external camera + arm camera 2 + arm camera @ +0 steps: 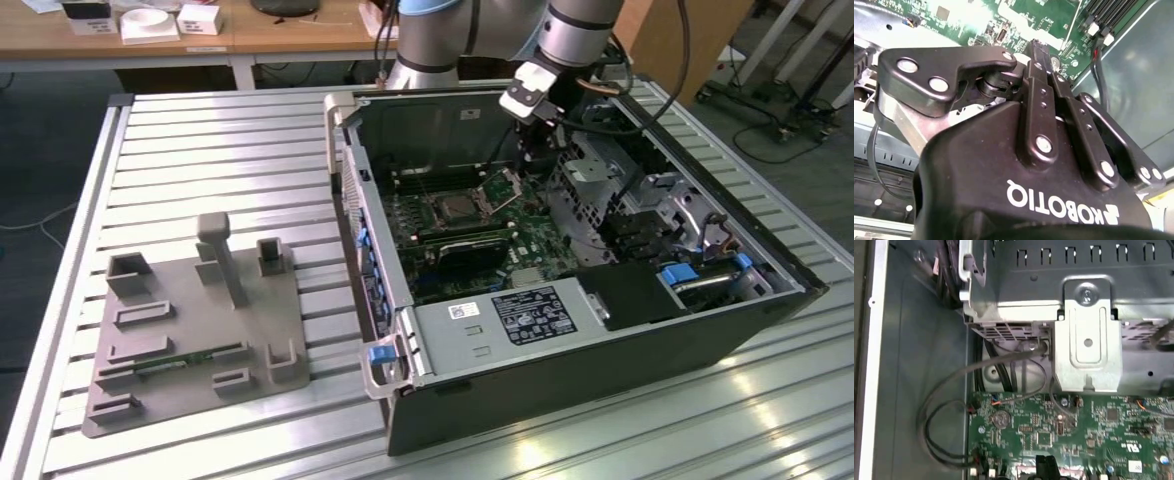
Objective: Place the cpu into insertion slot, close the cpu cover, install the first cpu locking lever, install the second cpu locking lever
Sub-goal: 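Close the cpu cover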
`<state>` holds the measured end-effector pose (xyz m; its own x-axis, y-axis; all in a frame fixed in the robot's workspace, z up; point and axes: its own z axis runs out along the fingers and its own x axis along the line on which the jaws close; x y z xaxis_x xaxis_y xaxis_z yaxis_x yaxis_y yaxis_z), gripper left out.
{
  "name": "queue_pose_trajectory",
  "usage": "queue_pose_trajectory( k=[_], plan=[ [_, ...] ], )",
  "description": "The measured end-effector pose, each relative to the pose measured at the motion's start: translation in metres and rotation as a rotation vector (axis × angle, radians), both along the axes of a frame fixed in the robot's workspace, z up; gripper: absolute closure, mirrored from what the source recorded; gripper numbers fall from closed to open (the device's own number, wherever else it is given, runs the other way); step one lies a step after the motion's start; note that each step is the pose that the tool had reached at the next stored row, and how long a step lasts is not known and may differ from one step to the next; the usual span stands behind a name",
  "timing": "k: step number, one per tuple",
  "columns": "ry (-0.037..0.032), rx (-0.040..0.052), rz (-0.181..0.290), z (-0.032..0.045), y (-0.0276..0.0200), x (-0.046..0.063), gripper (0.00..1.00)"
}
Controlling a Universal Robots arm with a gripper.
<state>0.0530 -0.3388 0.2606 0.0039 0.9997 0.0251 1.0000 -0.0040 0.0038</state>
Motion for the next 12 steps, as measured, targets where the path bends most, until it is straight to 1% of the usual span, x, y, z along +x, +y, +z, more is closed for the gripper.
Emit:
queue_pose_trajectory(
  k=[7,12],
  plan=[
    [0.0,-0.0001,0.001,-0.0047,0.0015,0.0055,0.9],
    [0.0,0.0,0.007,-0.0079,0.0033,0.0091,0.9]
  ],
)
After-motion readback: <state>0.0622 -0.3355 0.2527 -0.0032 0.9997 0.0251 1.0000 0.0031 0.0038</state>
